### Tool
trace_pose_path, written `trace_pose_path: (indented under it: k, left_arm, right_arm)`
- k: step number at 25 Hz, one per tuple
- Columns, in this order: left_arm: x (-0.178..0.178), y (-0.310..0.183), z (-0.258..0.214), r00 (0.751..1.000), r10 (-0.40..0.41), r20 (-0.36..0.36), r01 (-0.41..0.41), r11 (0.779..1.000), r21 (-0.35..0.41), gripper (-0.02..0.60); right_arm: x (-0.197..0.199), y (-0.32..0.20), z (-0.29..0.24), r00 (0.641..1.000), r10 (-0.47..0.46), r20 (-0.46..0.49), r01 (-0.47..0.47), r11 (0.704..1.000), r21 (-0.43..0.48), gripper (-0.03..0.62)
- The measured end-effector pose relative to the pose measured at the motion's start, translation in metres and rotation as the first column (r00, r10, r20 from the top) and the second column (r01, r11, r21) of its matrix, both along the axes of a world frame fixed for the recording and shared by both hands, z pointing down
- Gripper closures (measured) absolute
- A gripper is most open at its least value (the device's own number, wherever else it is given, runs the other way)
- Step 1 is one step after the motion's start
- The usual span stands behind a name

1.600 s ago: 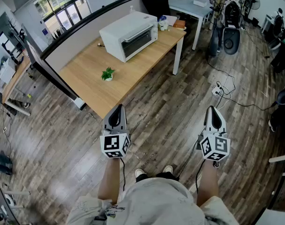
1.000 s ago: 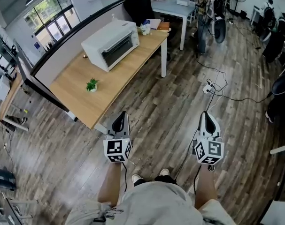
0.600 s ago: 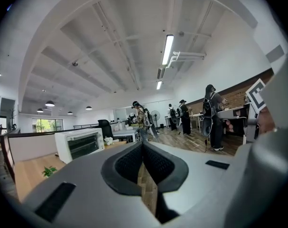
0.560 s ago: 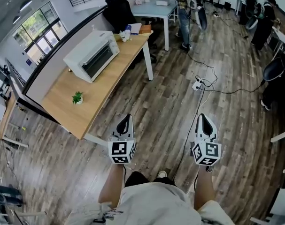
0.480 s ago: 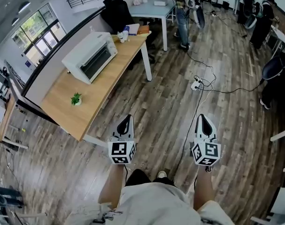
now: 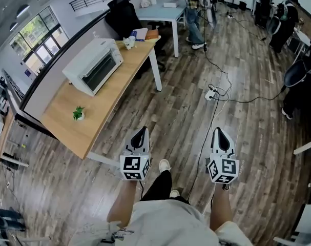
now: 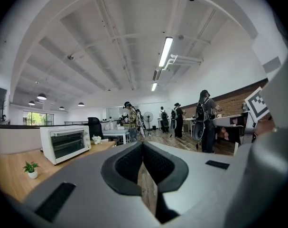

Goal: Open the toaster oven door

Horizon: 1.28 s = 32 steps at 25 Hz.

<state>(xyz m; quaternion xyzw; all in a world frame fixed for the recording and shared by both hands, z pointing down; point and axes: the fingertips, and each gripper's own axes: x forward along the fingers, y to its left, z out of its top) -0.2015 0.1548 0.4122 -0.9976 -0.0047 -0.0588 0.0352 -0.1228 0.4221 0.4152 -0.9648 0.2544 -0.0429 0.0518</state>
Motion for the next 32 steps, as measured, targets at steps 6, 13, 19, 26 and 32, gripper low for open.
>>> trace_pose_path:
  k: [6, 13, 19, 26, 32]
  left_arm:
    - [0.035, -0.006, 0.005, 1.0, 0.001, -0.015, -0.001, 1.0, -0.029, 0.568]
    - [0.081, -0.029, 0.01, 1.0, 0.001, -0.018, -0.001, 0.999, -0.044, 0.568]
    - [0.133, -0.062, 0.011, 1.0, -0.001, -0.02, 0.0, 0.999, -0.052, 0.568]
    - [0.189, -0.107, 0.023, 1.0, -0.026, 0.004, 0.026, 0.997, -0.066, 0.568]
    - [0.217, -0.157, 0.057, 0.994, -0.085, 0.073, 0.09, 0.993, -0.077, 0.567]
  right_arm:
    - [0.025, -0.019, 0.001, 0.998, -0.059, -0.012, 0.059, 0.998, -0.012, 0.454]
    - [0.074, -0.044, 0.0, 0.996, -0.065, -0.053, 0.063, 0.997, -0.032, 0.265]
    - [0.129, -0.072, -0.01, 0.993, -0.035, -0.114, 0.032, 0.999, -0.034, 0.147]
    - [0.188, -0.126, 0.005, 0.993, -0.097, -0.074, 0.09, 0.991, -0.095, 0.114]
    - [0.225, -0.176, 0.026, 0.987, -0.155, -0.032, 0.149, 0.979, -0.139, 0.115]
